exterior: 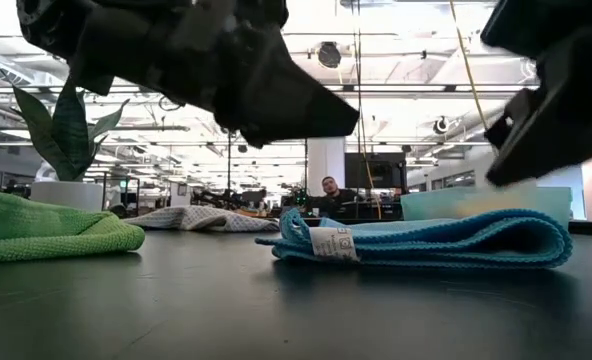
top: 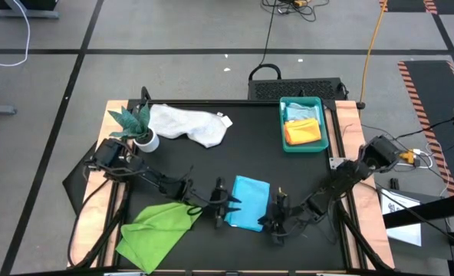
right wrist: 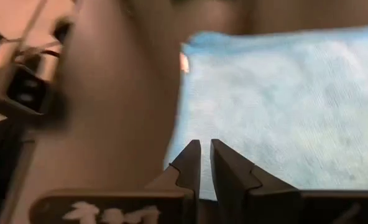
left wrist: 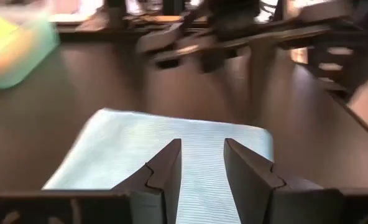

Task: Fold microfiber towels
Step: Fold the blue microfiber cloth

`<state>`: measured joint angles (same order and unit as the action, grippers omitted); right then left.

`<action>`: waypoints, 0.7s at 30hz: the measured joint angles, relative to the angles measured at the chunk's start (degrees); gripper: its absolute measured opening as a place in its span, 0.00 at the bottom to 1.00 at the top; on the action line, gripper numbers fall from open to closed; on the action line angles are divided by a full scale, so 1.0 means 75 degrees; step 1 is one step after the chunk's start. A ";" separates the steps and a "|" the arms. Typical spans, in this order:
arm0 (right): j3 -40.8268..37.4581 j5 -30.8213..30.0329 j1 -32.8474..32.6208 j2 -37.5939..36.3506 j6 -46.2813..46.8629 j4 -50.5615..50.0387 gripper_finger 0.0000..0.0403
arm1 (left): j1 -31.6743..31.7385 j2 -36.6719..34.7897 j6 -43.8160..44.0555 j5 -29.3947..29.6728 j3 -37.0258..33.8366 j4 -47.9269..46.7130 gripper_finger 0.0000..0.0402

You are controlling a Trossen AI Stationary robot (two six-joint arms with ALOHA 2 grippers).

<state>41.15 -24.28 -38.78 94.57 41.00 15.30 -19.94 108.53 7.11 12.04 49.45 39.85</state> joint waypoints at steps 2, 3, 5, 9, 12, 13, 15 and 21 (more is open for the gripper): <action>0.0000 -0.0194 0.0032 0.0255 0.0192 0.0006 0.07 | -0.0014 0.0000 -0.0331 -0.0263 0.0000 -0.0043 0.30; 0.0000 -0.0318 0.0074 0.0395 0.0280 0.0024 0.07 | -0.0013 0.0020 -0.0480 -0.0350 0.0000 -0.0067 0.30; 0.0000 -0.0541 0.0156 0.0657 0.0444 0.0039 0.07 | -0.0006 0.0081 -0.0781 -0.0401 0.0000 -0.0066 0.30; 0.0011 -0.0683 0.0473 0.1097 0.0488 0.0252 0.07 | -0.0009 0.0137 -0.0960 -0.0398 0.0000 -0.0298 0.30; 0.0024 -0.0731 0.0719 0.1403 0.0460 0.0688 0.07 | -0.0023 0.0137 -0.0963 -0.0409 0.0000 -0.0422 0.30; 0.0028 -0.0732 0.0775 0.1494 0.0441 0.0882 0.07 | -0.0052 0.0137 -0.1005 -0.0409 0.0000 -0.0433 0.30; 0.0020 -0.0734 0.0839 0.1674 0.0358 0.1332 0.07 | -0.0088 0.0137 -0.1087 -0.0407 0.0000 -0.0430 0.30; 0.0020 -0.0638 0.1005 0.1969 0.0410 0.1763 0.07 | -0.0477 0.0137 -0.1670 -0.0403 0.0000 -0.0569 0.30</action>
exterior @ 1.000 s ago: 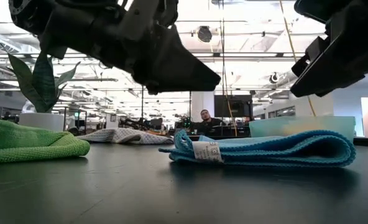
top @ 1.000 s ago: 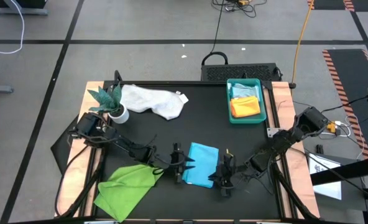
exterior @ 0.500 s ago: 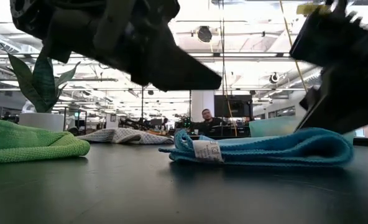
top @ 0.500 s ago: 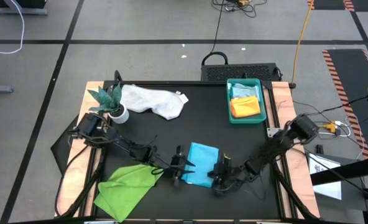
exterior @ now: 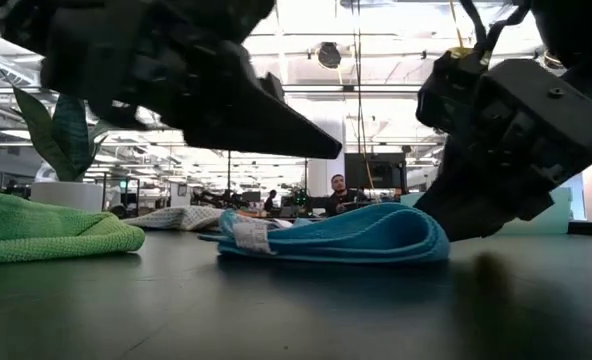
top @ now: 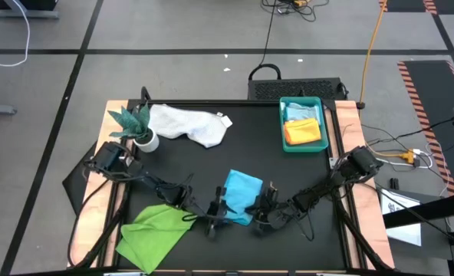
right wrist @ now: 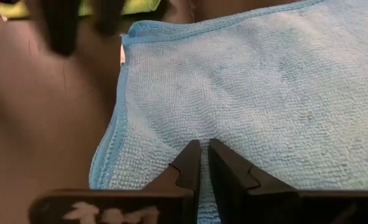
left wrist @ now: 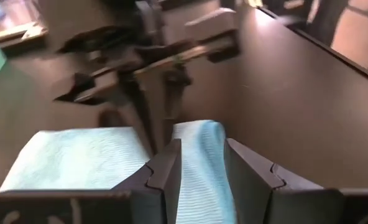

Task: Fold microfiber towels
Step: Fold the blue microfiber cloth

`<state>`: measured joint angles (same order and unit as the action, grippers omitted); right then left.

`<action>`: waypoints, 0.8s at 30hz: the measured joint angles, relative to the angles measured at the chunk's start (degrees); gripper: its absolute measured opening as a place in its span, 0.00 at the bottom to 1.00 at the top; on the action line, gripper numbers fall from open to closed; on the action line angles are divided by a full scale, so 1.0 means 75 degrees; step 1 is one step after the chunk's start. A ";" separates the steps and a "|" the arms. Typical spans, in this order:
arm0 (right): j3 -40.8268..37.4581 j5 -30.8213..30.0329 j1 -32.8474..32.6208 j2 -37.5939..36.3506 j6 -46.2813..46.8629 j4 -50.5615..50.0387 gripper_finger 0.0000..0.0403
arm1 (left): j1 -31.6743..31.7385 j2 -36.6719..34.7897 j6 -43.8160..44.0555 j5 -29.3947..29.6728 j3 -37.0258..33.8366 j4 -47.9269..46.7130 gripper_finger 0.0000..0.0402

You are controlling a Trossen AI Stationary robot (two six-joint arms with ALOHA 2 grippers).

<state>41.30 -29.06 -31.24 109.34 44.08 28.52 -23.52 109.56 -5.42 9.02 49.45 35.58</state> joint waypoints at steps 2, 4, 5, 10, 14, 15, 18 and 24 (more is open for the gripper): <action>0.0000 0.0009 0.0023 0.0078 0.0077 -0.0003 0.07 | -0.0204 -0.0001 -0.0207 0.0193 0.0000 -0.0089 0.30; 0.0000 0.0006 0.0043 0.0110 0.0006 0.0077 0.07 | -0.0430 -0.0105 -0.0348 0.0661 0.0000 -0.0368 0.30; -0.0001 0.0007 0.0060 0.0117 -0.0060 0.0146 0.07 | -0.0526 -0.0197 -0.0402 0.0915 0.0000 -0.0534 0.30; -0.0015 0.0073 0.0073 0.0075 -0.0580 0.0543 0.07 | -0.0860 -0.0753 -0.0559 0.1867 0.0000 -0.1195 0.30; -0.0058 0.0143 -0.0001 -0.0469 -0.0837 0.0115 0.07 | -0.1007 -0.1172 -0.0382 0.1874 0.0003 -0.1197 0.30; -0.0058 0.0145 -0.0039 -0.0672 -0.0837 -0.0051 0.06 | -0.1041 -0.1222 -0.0340 0.1790 0.0003 -0.1187 0.30; -0.0041 0.0122 -0.0158 -0.1418 -0.0622 -0.0817 0.04 | -0.1104 -0.1235 -0.0416 0.1480 0.0003 -0.1110 0.30; -0.0026 -0.0573 -0.0541 -0.2342 -0.0169 -0.2327 0.00 | -0.1044 -0.1114 -0.0238 0.1283 0.0003 -0.1144 0.30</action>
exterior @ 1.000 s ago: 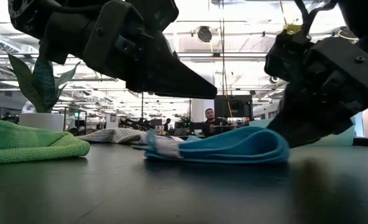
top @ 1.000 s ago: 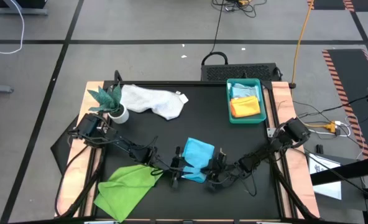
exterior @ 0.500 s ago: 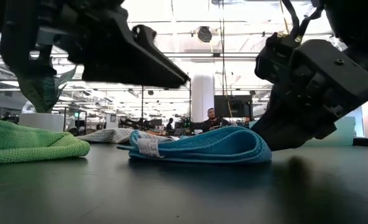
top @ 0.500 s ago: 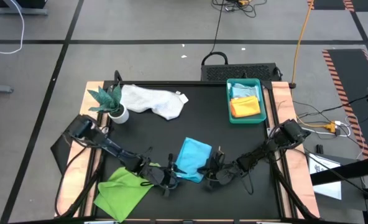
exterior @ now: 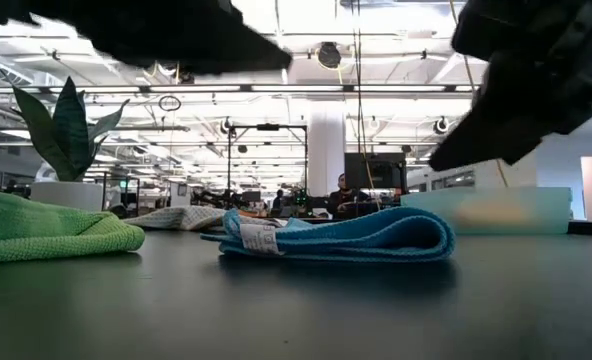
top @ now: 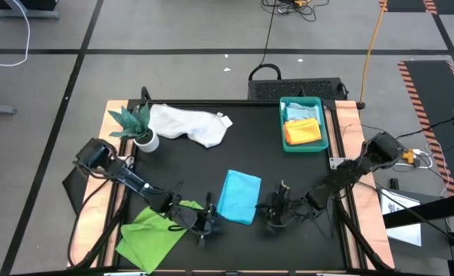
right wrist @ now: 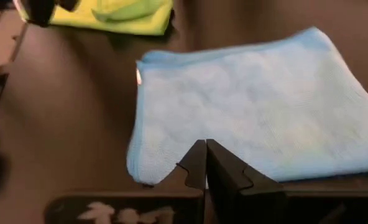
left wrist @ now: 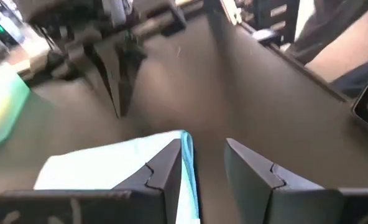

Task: Fold microfiber towels
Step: Fold the blue microfiber cloth

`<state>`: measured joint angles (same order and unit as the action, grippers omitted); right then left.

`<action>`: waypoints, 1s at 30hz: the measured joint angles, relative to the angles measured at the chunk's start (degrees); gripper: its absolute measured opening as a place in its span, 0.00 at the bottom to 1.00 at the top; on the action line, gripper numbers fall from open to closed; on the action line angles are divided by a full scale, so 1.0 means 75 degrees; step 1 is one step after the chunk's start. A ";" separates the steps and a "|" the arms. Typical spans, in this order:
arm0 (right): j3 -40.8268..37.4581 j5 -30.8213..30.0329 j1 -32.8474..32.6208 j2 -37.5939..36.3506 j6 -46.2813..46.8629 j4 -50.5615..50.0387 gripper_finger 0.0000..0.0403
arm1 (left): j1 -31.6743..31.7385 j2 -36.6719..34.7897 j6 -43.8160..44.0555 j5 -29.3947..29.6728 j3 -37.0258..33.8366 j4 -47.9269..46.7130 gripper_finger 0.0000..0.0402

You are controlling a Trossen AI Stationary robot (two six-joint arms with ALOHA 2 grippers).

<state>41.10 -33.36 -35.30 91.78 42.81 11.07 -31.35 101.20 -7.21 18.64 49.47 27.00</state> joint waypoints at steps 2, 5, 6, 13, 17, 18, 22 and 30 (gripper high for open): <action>-0.0003 -0.0136 -0.0060 0.0000 0.0314 -0.0348 0.01 | 0.0129 0.0146 0.0058 -0.0357 0.0000 0.0210 0.30; -0.0003 -0.0329 -0.0057 0.0234 0.0800 -0.0394 0.00 | 0.0358 0.0600 0.0078 -0.0826 0.0001 0.1057 0.30; -0.0003 -0.0327 -0.0054 0.0362 0.0816 -0.0323 0.00 | 0.0445 0.0824 0.0105 -0.0953 0.0000 0.1484 0.30; -0.0003 -0.0323 0.0254 0.1498 0.0382 0.0957 0.00 | 0.1016 0.1662 0.1062 -0.0491 0.0000 0.2001 0.30; 0.0011 -0.0352 0.0600 0.1881 0.0289 0.1412 0.00 | 0.1331 0.1534 0.1712 0.0347 0.0000 0.1094 0.30; 0.0015 -0.0368 0.0652 0.1910 0.0337 0.1386 0.00 | 0.1389 0.1451 0.1846 0.0401 0.0000 0.0823 0.30; 0.0020 -0.0379 0.0701 0.1865 0.0314 0.1241 0.00 | 0.1518 0.1187 0.2347 0.0404 -0.0003 -0.0121 0.30; -0.0003 -0.0374 0.0433 0.0892 0.0002 0.1172 0.00 | 0.1484 0.1140 0.2388 0.0422 -0.0002 -0.0440 0.30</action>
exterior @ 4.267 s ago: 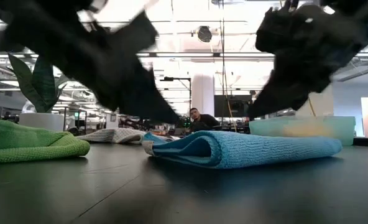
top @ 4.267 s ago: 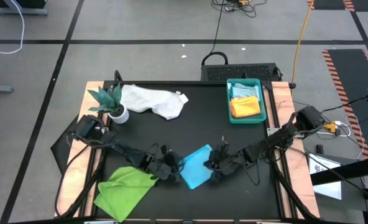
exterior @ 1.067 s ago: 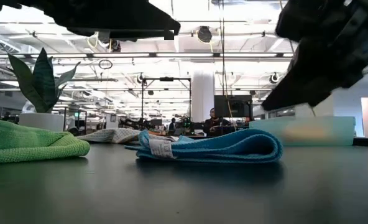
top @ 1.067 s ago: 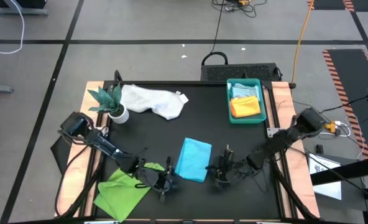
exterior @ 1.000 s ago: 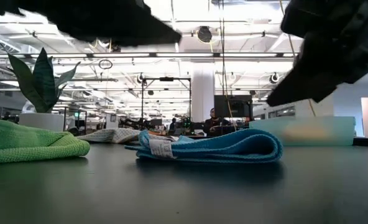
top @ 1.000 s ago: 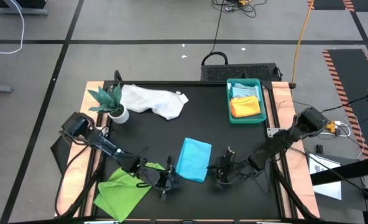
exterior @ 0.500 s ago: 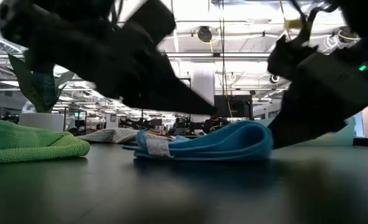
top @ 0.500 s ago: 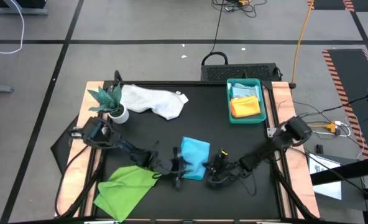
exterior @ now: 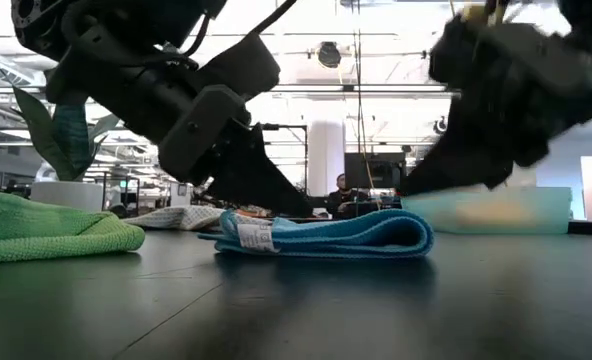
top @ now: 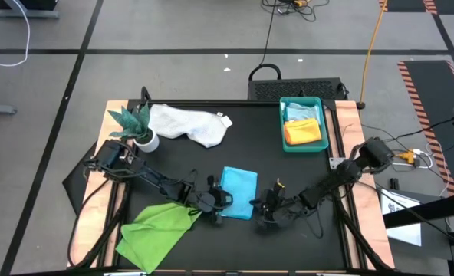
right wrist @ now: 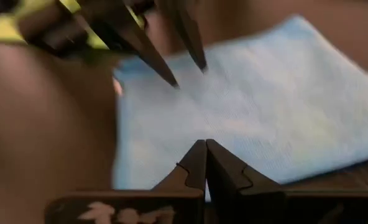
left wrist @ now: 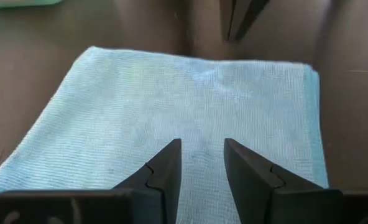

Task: Fold microfiber towels
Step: Fold the blue microfiber cloth

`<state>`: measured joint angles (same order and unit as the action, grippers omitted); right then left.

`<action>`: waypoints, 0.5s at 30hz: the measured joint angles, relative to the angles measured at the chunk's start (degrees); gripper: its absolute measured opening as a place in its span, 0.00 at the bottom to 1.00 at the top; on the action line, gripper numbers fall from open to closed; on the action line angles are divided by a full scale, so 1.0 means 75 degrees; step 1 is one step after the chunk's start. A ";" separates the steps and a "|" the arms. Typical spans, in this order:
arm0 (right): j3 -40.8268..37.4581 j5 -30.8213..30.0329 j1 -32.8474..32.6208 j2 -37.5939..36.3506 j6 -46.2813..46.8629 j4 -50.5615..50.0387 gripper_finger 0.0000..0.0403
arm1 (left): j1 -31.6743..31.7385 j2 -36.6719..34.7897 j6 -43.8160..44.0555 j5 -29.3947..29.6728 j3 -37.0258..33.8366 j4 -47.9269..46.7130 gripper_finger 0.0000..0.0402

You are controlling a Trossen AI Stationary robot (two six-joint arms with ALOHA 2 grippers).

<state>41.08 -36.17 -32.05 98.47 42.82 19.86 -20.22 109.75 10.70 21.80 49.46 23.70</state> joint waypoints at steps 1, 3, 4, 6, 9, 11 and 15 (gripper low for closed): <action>0.0007 -0.0064 -0.0006 -0.0084 -0.0028 0.0018 0.00 | 0.0022 0.0000 0.0003 -0.0080 -0.0001 -0.0089 0.30; 0.0006 -0.0266 -0.0005 -0.0154 -0.0063 0.0022 0.00 | 0.0045 0.0006 0.0041 -0.0108 -0.0001 -0.0291 0.30; 0.0006 -0.0363 0.0023 -0.0151 -0.0063 0.0061 0.00 | 0.0049 0.0006 0.0052 -0.0105 -0.0001 -0.0300 0.30; 0.0006 -0.0361 0.0122 -0.0079 0.0025 0.0088 0.00 | 0.0045 0.0003 0.0059 -0.0107 -0.0001 -0.0332 0.30; 0.0006 -0.0340 0.0239 0.0158 0.0319 0.0012 0.00 | 0.0109 0.0003 0.0083 -0.0419 -0.0001 -0.0532 0.30; 0.0006 -0.0339 0.0275 0.0324 0.0422 0.0047 0.00 | 0.0198 0.0003 0.0095 -0.0528 -0.0001 -0.0539 0.30; 0.0006 -0.0181 0.0299 0.0638 0.0698 0.0028 0.00 | 0.0377 0.0003 0.0230 -0.0551 -0.0001 -0.0719 0.30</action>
<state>41.12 -37.53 -29.81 103.26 48.05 20.07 -17.39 109.78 12.42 17.67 49.45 18.31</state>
